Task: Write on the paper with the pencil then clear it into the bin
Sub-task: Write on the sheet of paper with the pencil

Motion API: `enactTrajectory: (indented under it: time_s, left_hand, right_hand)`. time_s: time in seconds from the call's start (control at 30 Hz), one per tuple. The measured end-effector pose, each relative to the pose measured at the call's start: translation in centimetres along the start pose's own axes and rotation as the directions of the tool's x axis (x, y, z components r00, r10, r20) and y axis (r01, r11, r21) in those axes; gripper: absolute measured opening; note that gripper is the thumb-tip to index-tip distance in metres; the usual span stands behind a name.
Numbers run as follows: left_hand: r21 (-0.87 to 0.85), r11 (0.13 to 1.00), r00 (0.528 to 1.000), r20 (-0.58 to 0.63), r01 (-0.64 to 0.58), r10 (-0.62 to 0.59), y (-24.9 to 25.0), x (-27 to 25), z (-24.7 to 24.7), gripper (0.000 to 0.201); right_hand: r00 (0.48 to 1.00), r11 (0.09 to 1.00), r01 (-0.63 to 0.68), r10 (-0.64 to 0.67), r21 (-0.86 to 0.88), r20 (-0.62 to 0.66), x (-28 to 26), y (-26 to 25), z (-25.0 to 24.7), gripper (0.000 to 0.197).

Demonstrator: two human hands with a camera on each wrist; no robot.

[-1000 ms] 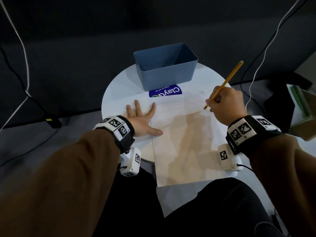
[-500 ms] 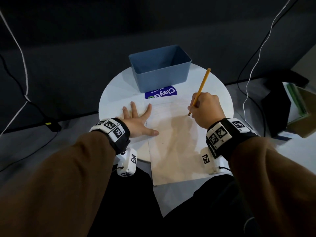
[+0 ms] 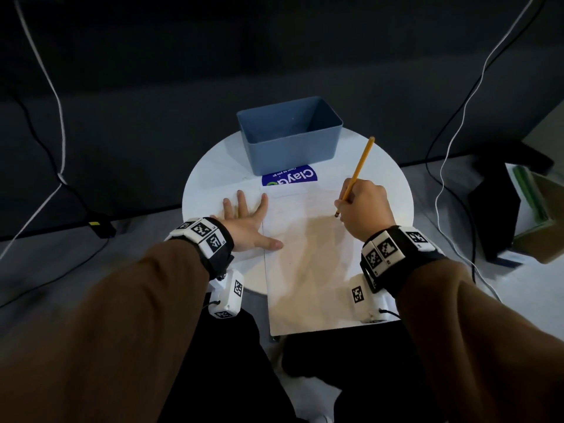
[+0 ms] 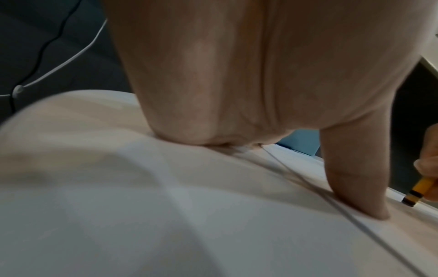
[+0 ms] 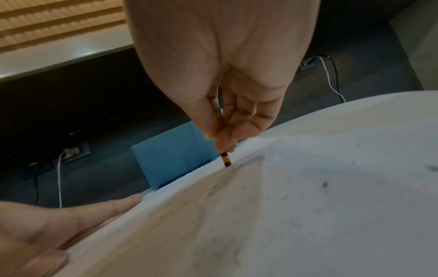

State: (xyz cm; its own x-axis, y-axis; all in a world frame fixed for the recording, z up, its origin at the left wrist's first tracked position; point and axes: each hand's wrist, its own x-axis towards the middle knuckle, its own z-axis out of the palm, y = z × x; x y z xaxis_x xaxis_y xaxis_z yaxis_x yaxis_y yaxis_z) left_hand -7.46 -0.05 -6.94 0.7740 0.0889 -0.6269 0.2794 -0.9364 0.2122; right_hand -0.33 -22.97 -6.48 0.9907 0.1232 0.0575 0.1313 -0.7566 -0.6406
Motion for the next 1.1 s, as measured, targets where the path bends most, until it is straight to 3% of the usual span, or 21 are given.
enactTrajectory:
  time_s: [0.17,0.23,0.37,0.47,0.8,1.1]
  left_hand:
    - [-0.009,1.000,1.000,0.019,0.003,-0.003,0.0,0.2,-0.1,0.118]
    - [-0.015,1.000,1.000,0.021,0.004,-0.003,0.0,0.2,-0.1,0.118]
    - [-0.019,1.000,1.000,0.023,0.016,-0.015,0.2,0.1,-0.1,0.116]
    - [-0.015,1.000,0.999,0.029,0.023,-0.022,0.5,-0.1,-0.3,0.115]
    - [0.002,1.000,0.999,0.033,0.023,-0.023,0.4,0.0,-0.4,0.114]
    - [-0.082,0.995,0.999,-0.004,0.048,-0.048,0.5,-0.1,-0.2,0.106]
  right_hand:
    - [1.000,0.999,-0.016,0.015,0.035,0.018,0.1,0.4,0.2,0.009]
    - [0.995,0.984,-0.102,0.101,0.148,0.014,0.3,1.2,0.2,0.008]
    - [0.962,0.847,-0.253,0.272,0.467,0.028,0.6,3.5,-0.6,0.015]
    - [0.945,0.735,-0.309,0.310,0.604,0.106,0.7,4.2,-1.1,0.018]
    - [0.942,0.765,-0.334,0.286,0.550,0.175,1.1,3.5,-1.4,0.014]
    - [0.955,0.809,-0.297,0.242,0.508,0.174,0.9,2.9,-1.4,0.016]
